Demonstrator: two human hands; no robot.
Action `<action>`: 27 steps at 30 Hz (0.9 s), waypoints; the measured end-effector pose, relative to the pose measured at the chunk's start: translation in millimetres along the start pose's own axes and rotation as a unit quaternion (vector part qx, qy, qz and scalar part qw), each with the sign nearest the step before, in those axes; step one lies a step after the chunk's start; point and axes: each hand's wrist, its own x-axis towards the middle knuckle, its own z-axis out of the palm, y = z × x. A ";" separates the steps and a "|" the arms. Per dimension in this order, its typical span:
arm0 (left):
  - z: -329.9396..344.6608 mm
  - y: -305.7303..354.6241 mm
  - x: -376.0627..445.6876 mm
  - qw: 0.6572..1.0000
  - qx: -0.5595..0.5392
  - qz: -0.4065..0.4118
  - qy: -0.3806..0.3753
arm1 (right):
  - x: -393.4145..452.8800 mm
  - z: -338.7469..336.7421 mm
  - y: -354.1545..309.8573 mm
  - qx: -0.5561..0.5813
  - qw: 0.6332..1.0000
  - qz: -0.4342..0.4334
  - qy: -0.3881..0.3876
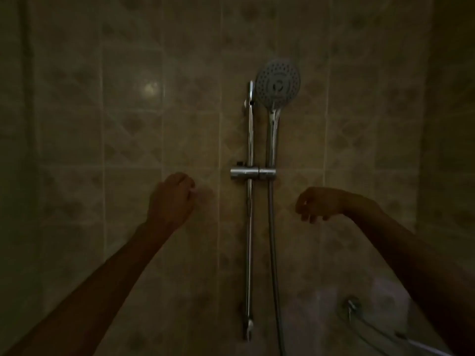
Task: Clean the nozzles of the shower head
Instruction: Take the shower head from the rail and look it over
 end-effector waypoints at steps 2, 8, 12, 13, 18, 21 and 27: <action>4.8 0.1 20.3 0.999 0.007 0.011 0.053 | 10.4 -21.3 -3.1 0.011 0.993 -0.057 0.107; 69.4 -12.1 50.2 0.992 0.108 0.035 0.046 | 38.4 -56.0 -26.7 0.110 0.933 -0.135 0.316; 100.8 -25.8 53.0 0.985 0.122 0.030 0.118 | 57.7 -48.3 -45.4 0.259 0.878 -0.249 0.315; 103.6 -27.8 53.8 0.982 0.123 0.036 0.136 | 62.7 -44.2 -49.5 0.297 0.862 -0.276 0.305; 113.8 -34.7 55.8 0.970 0.123 0.052 0.202 | 89.6 -27.5 -58.3 0.374 0.820 -0.298 0.315; 117.4 -37.0 57.2 0.967 0.133 0.051 0.212 | 96.5 -24.5 -62.7 0.446 0.793 -0.295 0.293; 119.2 -39.1 59.8 0.965 0.129 0.060 0.218 | 94.6 -34.6 -69.8 0.419 0.787 -0.309 0.333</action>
